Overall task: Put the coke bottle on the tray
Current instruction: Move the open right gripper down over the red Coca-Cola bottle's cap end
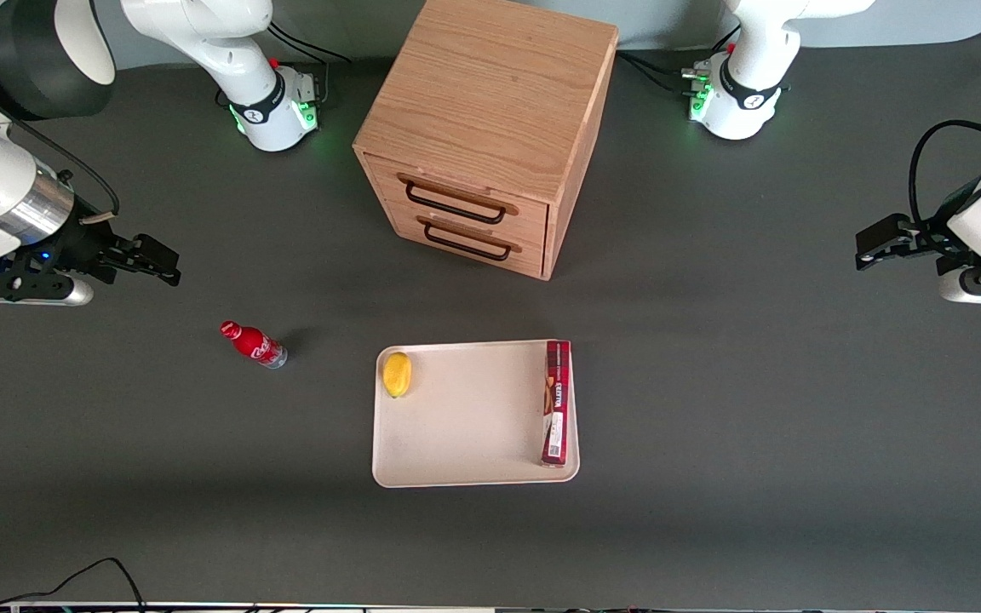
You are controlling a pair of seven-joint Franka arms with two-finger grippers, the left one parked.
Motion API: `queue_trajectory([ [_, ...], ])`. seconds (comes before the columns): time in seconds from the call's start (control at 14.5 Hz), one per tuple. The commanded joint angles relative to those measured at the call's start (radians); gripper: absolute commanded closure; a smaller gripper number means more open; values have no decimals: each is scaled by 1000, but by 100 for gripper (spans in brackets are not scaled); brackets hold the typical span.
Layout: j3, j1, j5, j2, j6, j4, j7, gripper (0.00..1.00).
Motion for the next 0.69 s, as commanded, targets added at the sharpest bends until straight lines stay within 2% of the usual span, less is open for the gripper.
queue_trajectory([
  [0.0,4,-8,24,12,-37,29,-25,0],
  [0.34,10,-11,26,19,-59,38,-19,0],
  [0.62,7,-41,27,52,-68,25,-81,0],
])
